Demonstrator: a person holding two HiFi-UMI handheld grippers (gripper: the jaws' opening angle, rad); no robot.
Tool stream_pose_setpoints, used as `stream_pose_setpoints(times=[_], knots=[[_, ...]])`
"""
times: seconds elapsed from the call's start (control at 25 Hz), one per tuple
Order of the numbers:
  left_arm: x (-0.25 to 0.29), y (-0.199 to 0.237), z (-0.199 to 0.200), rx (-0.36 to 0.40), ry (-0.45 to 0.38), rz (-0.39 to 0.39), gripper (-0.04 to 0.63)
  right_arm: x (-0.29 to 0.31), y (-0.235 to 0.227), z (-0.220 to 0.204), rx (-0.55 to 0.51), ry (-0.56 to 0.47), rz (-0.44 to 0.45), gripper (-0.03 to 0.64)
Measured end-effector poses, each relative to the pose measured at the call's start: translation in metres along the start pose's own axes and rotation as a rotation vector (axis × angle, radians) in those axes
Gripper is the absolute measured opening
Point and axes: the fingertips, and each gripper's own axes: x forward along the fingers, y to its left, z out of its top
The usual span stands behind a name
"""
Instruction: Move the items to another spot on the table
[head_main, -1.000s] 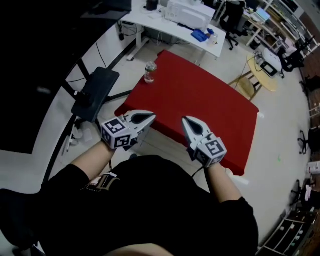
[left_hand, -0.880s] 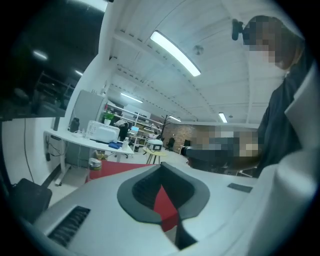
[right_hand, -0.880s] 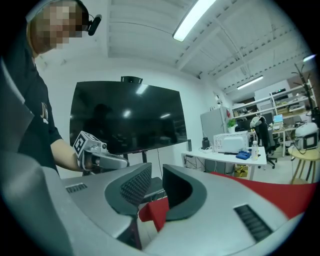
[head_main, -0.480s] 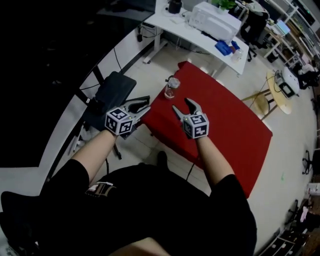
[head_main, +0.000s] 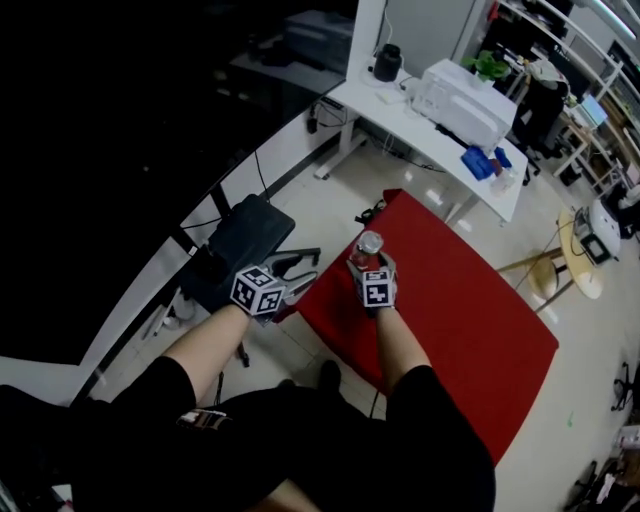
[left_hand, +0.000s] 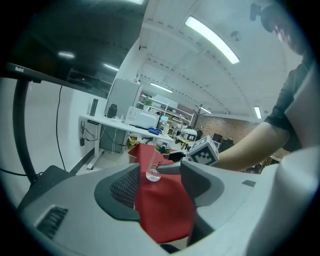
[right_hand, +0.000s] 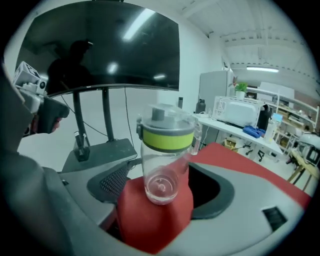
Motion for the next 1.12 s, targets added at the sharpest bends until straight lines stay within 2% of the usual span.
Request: stream_pose_setpoints(times=[0.16,0.32,0.36,0.56,0.8,0.88,0.92,1.04,1.12], knots=[[0.001,0.012,-0.001,-0.015,0.015,0.006,0.245,0.024,-0.008,0.006,0.055,-0.009,-0.043,0.391],[0.001,0.017,0.003,-0.025,0.007,0.004,0.245,0.035,-0.016,0.009,0.034,-0.008,-0.093,0.385],[0.001,0.018,0.004,-0.023,0.007,0.003,0.245,0.037,-0.017,0.010,0.033,-0.011,-0.096,0.356],[-0.003,0.025,0.001,-0.030,0.016,0.003,0.244,0.042,-0.006,0.013,0.067,-0.015,-0.040,0.350],[-0.007,0.016,0.010,-0.006,-0.003,-0.030,0.231,0.018,-0.011,0.023,0.028,-0.044,-0.066,0.348],[-0.008,0.011,0.011,0.008,-0.005,-0.040,0.212,0.003,-0.013,0.026,0.025,-0.053,-0.078,0.348],[-0.008,0.006,0.012,0.016,-0.007,-0.042,0.182,-0.007,-0.015,0.024,0.024,-0.053,-0.089,0.348],[-0.003,-0.014,0.014,0.049,-0.008,-0.055,0.010,-0.040,-0.024,0.014,0.026,-0.049,-0.124,0.348],[0.005,-0.032,0.017,0.072,-0.005,-0.090,0.002,-0.062,-0.036,0.006,0.034,-0.044,-0.154,0.348]])
